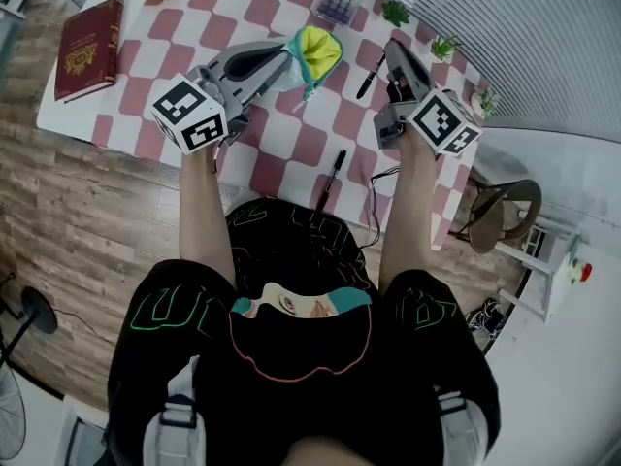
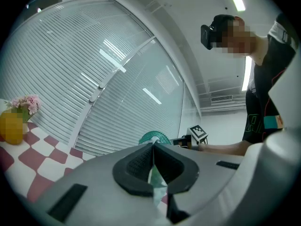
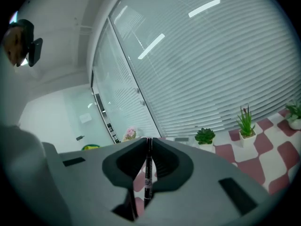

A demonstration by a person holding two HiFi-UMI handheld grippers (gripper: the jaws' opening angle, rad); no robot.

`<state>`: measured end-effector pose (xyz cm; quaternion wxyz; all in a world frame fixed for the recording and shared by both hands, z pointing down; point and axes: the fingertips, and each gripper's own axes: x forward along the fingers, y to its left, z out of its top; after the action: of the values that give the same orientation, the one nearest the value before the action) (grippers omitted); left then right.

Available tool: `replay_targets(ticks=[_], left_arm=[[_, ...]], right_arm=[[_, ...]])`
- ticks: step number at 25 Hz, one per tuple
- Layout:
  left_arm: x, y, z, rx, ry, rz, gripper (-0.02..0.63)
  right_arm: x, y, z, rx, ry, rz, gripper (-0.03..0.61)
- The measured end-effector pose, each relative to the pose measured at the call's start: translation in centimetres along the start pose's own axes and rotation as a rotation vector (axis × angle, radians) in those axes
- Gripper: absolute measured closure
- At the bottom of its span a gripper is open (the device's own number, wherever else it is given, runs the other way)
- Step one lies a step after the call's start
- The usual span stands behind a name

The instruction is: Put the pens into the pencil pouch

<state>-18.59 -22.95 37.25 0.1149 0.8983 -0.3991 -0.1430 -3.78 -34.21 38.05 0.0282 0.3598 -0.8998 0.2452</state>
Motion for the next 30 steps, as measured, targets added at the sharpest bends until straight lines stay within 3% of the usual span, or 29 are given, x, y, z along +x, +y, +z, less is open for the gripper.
replay_targets(ticks=[10, 18, 30], left_arm=[[-0.4, -0.1, 0.5, 0.030, 0.004, 0.046, 0.611], [0.1, 0.0, 0.8, 0.021, -0.011, 0.046, 0.611], [1.5, -0.3, 0.7, 0.000, -0.022, 0.003, 0.611]], right_arm=[[-0.9, 5.7, 4.7, -0.095, -0.190, 0.077, 0.538], [-2.3, 9.0, 8.5, -0.088, -0.330, 0.126, 0.538], [0.3, 12.5, 8.1, -0.082, -0.333, 0.179, 0.538]])
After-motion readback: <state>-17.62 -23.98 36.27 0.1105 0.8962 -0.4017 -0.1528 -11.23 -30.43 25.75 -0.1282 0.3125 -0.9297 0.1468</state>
